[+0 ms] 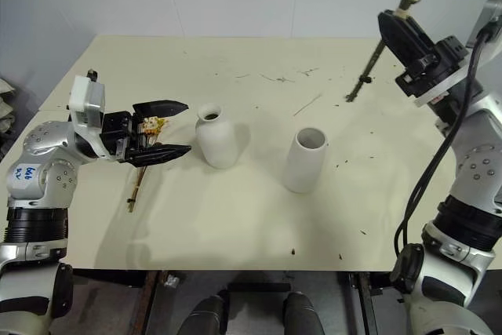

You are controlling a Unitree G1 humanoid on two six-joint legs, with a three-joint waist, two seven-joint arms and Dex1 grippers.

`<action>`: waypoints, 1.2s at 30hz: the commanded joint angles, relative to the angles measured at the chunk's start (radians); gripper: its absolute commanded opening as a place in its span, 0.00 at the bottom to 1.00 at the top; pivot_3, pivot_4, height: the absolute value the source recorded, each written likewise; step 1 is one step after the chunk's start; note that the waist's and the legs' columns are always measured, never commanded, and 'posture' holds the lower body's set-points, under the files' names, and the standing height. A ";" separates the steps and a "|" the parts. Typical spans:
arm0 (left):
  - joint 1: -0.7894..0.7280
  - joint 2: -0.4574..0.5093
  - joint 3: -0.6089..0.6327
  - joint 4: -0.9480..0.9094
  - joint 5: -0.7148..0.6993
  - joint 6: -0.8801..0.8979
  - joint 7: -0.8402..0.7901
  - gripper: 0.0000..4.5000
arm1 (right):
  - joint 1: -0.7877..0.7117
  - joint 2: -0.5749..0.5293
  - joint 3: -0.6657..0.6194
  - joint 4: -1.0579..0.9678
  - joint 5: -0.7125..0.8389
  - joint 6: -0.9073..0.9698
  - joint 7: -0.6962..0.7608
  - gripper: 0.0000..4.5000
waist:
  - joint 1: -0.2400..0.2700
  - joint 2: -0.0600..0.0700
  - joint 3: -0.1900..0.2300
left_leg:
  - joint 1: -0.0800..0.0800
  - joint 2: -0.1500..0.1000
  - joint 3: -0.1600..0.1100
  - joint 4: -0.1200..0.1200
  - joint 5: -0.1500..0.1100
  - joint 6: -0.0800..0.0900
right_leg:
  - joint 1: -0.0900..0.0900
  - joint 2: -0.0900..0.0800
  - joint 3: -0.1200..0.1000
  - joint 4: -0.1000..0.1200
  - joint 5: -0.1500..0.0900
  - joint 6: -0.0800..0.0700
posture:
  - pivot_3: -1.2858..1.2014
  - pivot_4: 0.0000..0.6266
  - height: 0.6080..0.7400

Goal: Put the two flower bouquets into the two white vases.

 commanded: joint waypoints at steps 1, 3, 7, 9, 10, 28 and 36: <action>-0.028 -0.009 0.008 0.011 0.017 -0.022 0.016 1.00 | 0.046 0.001 0.027 -0.113 0.105 0.029 -0.017 0.00 | 0.005 0.000 0.000 | 0.000 0.000 0.000 0.000 0.000 0.000 | 0.000 0.000 0.000 0.000 0.000 0.000 | 0.52 0.24 1.00; -0.034 -0.016 0.009 0.021 0.024 -0.029 0.021 1.00 | 0.078 0.003 0.049 -0.124 0.121 0.030 -0.026 0.00 | 0.009 0.000 0.000 | 0.000 0.000 0.000 0.000 0.000 0.000 | 0.000 0.001 0.000 0.000 0.000 0.000 | 0.52 0.24 1.00; -0.031 -0.027 0.011 0.018 0.031 -0.039 0.033 1.00 | 0.128 0.011 0.078 -0.133 0.149 0.016 -0.045 0.00 | 0.012 0.000 0.000 | 0.000 0.000 0.000 0.000 0.000 0.000 | 0.000 0.000 0.000 0.000 0.000 -0.001 | 0.52 0.24 1.00; -0.019 -0.034 0.017 -0.005 0.028 -0.033 0.052 1.00 | 0.158 0.025 0.101 -0.143 0.142 -0.008 -0.045 0.00 | 0.012 0.000 0.000 | 0.000 0.000 0.000 0.000 0.000 0.000 | 0.000 0.001 0.000 0.001 0.000 -0.001 | 0.52 0.24 1.00; -0.015 -0.035 0.018 -0.010 0.027 -0.031 0.056 1.00 | 0.167 0.029 0.110 -0.145 0.138 -0.018 -0.047 0.00 | 0.011 0.000 0.000 | 0.000 0.000 0.000 0.000 0.000 0.000 | 0.000 0.001 0.000 0.000 0.000 -0.001 | 0.52 0.24 1.00; 0.059 0.077 0.101 -0.005 0.108 -0.091 0.166 1.00 | 0.339 -0.023 0.208 -0.129 0.005 -0.219 0.057 0.85 | 0.013 0.000 0.000 | 0.001 0.000 0.000 -0.001 0.000 0.000 | 0.000 0.001 0.000 0.000 0.000 -0.001 | 0.52 0.24 1.00; 0.137 0.265 0.091 -0.019 0.227 0.191 0.347 1.00 | 0.403 -0.291 0.102 -0.040 -0.017 -0.223 0.226 0.99 | 0.014 0.000 0.000 | 0.000 0.000 0.000 -0.003 0.000 0.001 | 0.000 0.001 0.000 -0.004 0.000 -0.001 | 0.52 0.24 1.00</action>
